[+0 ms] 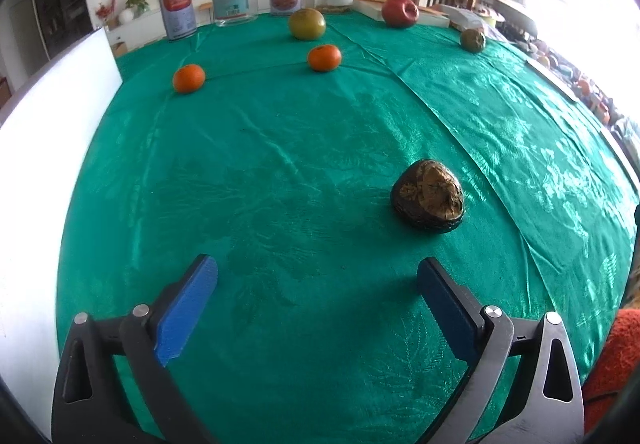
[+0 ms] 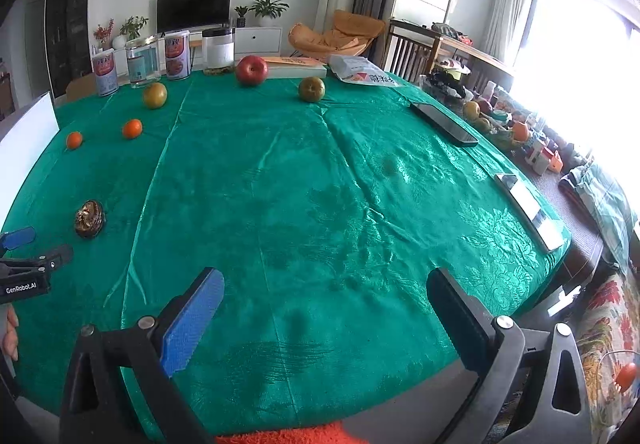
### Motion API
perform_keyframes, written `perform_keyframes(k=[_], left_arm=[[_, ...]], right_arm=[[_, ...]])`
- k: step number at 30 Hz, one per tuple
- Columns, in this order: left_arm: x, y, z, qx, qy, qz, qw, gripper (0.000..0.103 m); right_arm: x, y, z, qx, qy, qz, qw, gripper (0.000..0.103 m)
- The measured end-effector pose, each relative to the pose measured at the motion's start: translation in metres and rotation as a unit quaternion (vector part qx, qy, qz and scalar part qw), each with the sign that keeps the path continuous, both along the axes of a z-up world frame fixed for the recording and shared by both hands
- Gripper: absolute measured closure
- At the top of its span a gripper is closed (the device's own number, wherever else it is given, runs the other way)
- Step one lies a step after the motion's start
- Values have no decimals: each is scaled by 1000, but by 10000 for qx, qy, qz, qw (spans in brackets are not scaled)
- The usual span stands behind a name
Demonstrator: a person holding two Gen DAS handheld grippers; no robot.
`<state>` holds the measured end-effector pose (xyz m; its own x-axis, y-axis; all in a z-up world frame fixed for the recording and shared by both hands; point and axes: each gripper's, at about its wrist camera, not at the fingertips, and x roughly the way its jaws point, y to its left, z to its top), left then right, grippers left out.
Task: Organize fruits
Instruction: 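Move both tools back over the table, then lower the open left tool toward the remaining dark brown round fruit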
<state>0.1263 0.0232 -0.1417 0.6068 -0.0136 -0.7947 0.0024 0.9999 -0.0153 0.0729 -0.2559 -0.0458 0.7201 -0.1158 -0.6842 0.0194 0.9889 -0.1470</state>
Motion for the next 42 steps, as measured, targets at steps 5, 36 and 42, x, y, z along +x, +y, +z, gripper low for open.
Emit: perform_keyframes(k=[5,36,42], left_arm=[[-1,1,0,-35,-12,-11,10000,3],[-1,0,0,14,2,-17,10000,1],[-1,-1,0,-10,5,-31,10000,1]], right_arm=[[-1,-5,2,80,-16,21,10000,2],[-1,-17,3,397,3,30,9992,2],[-2,-17,3,411,-14,16,9992,2]])
